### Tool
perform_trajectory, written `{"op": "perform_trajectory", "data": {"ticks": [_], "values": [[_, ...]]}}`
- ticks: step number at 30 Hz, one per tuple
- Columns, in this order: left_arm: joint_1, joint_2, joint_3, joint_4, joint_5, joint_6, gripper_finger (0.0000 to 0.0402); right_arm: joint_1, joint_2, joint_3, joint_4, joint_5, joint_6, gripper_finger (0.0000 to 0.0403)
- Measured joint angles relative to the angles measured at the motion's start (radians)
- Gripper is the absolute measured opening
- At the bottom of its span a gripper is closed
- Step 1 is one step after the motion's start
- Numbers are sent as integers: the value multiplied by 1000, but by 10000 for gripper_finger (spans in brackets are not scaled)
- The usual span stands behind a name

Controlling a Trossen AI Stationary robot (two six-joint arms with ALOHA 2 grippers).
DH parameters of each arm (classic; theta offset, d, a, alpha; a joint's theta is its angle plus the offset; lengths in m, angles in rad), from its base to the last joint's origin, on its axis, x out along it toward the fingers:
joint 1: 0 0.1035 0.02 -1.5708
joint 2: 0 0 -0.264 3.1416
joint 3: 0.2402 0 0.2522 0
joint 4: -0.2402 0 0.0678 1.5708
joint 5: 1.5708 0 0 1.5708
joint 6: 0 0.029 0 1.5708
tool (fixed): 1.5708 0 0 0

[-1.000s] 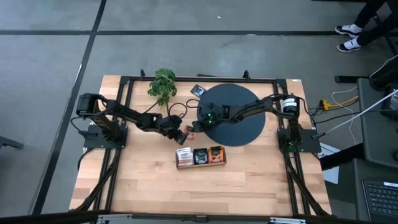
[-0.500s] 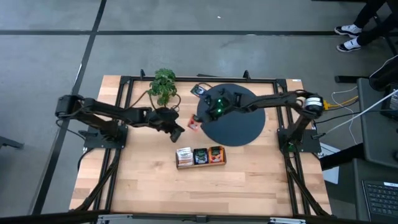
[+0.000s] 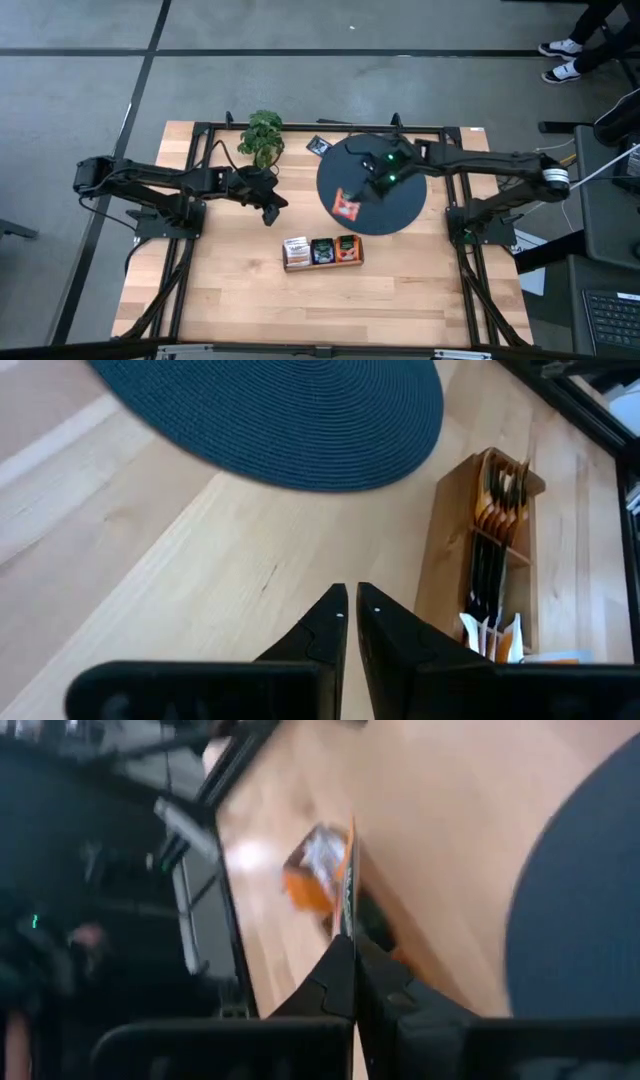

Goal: Pick & Place Tea
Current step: Put the orange tea bag into the right section of the wooden organizer

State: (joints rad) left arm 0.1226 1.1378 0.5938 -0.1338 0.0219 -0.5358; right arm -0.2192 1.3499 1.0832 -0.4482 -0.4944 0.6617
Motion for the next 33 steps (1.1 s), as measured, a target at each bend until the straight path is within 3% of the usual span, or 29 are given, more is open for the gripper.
{"op": "perform_trajectory", "data": {"ticks": [7, 16, 33], "values": [[0, 0, 0, -1, 0, -1, 24, 137, -44, 0, -73, 29, -134, 1], [0, 1, 0, -1, -1, -1, 24, 301, -7, -2, -81, 226, -257, 1], [-1, 1, 0, 2, -3, -29, 24, 370, 204, -2, -75, 292, -459, 1]]}}
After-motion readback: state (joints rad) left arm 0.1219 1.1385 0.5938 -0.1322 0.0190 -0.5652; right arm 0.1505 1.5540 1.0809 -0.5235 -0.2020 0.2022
